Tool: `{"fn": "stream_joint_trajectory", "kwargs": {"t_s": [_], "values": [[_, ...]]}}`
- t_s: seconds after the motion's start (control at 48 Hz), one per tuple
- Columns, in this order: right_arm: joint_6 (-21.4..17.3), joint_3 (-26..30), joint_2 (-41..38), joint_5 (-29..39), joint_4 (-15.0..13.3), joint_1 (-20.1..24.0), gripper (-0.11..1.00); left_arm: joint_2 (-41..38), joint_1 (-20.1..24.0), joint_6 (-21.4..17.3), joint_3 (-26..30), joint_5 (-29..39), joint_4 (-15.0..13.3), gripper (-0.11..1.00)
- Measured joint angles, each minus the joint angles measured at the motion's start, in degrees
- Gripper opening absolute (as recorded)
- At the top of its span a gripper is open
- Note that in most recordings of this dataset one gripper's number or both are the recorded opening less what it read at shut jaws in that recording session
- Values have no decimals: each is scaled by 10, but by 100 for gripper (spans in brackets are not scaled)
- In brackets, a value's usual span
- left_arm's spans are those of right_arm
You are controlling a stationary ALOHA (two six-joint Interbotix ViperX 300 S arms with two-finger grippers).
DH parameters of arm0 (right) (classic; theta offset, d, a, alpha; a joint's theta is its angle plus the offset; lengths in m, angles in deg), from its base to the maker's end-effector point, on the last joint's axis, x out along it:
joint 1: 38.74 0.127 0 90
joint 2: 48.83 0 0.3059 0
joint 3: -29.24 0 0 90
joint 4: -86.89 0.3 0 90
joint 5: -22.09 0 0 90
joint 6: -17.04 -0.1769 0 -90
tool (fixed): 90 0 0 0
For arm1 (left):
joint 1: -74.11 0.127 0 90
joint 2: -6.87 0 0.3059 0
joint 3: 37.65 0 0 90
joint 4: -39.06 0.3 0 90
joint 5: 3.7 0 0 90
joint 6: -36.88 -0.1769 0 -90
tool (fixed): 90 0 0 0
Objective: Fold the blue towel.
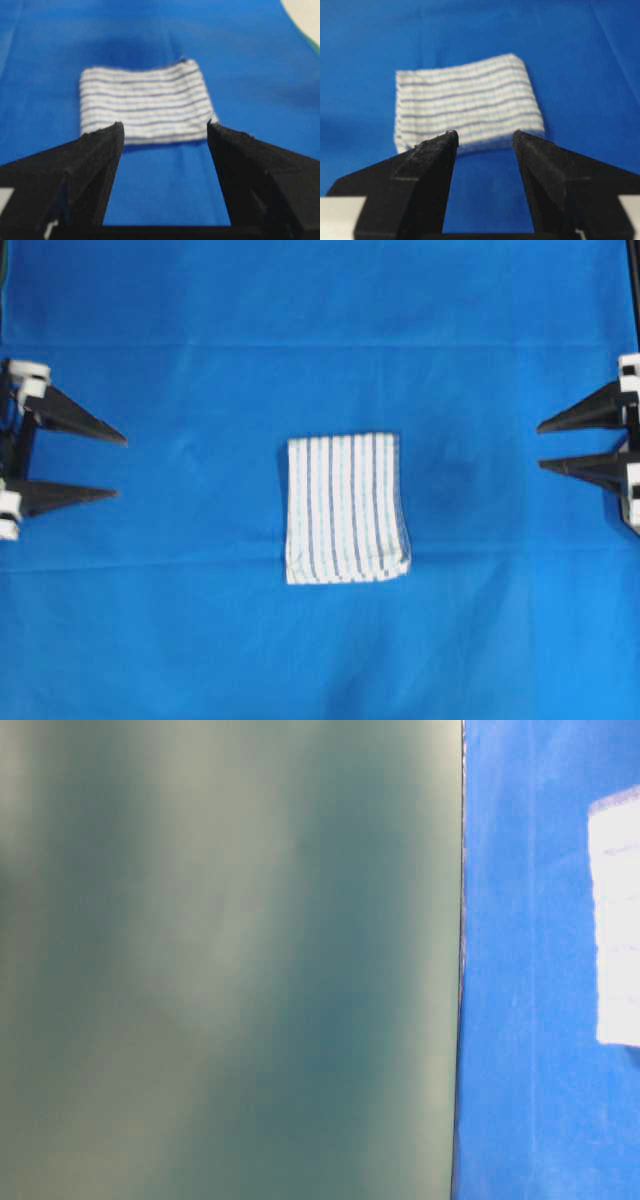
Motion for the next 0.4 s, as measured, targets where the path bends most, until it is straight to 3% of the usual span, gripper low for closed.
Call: {"fn": "stream_joint_trajectory", "kwargs": {"t_s": [0.25,0.396], "values": [[0,-57,11,-59,0,-25,55,99,15,0,-76,-6,1,61],[-1,-64,11,-74,1,-36,54,120,28,0,-91,-7,0,61]]}}
